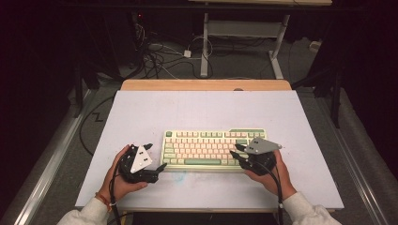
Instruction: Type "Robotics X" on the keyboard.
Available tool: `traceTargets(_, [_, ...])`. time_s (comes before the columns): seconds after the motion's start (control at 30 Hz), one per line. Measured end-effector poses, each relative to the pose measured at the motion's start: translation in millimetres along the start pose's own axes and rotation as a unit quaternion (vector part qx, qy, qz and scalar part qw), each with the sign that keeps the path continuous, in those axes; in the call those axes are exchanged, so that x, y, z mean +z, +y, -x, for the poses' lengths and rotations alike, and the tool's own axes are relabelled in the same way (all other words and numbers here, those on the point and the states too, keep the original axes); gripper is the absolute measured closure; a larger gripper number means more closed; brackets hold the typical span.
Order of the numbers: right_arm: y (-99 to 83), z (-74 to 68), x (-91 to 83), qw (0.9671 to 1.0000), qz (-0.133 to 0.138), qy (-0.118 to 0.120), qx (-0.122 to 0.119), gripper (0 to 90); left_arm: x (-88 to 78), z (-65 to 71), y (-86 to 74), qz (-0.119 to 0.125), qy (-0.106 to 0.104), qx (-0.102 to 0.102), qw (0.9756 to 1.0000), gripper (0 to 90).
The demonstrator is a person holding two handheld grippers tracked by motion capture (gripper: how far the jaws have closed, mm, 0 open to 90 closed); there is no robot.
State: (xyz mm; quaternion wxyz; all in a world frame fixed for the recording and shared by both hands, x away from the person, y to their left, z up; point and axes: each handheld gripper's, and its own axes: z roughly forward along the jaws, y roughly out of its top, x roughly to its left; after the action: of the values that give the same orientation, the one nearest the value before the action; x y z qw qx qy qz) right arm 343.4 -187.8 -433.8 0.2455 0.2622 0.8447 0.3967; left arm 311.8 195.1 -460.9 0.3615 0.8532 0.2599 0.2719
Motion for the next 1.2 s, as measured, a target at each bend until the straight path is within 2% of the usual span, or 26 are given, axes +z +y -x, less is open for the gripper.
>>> traceTargets(0.23, [22.5, -3.0, 25.9, 0.9995, -0.017, 0.025, -0.011, 84.8, -3.5, 1.1, -10.5, -0.012, -0.005, -0.007, 0.9999, 18.5])
traceTargets(0.47, [36.7, -5.7, 51.3, 0.9984, -0.033, 0.037, -0.025, 90.0, -1.8, 3.6, -13.2, -0.021, -0.008, -0.007, 0.9997, 18.6])
traceTargets(0.57, [37.8, -4.6, 61.5, 0.9977, -0.043, 0.041, -0.033, 90.0, -0.6, 5.6, -13.3, -0.025, -0.009, -0.004, 0.9996, 18.6])
traceTargets(0.73, [37.2, -0.3, 72.4, 0.9974, -0.052, 0.04, -0.03, 90.0, 0.6, 7.2, -14.4, -0.035, -0.01, 0.0, 0.9994, 18.6])
traceTargets(1.07, [33.4, 0.2, 84.4, 0.996, -0.074, 0.042, -0.027, 90.0, 1.6, 8.4, -14.4, -0.039, -0.009, 0.001, 0.9992, 18.7])
traceTargets(1.2, [33.2, -0.7, 84.3, 0.9962, -0.073, 0.04, -0.025, 90.0, 1.1, 8.3, -14.4, -0.041, -0.009, 0.004, 0.9991, 18.7])
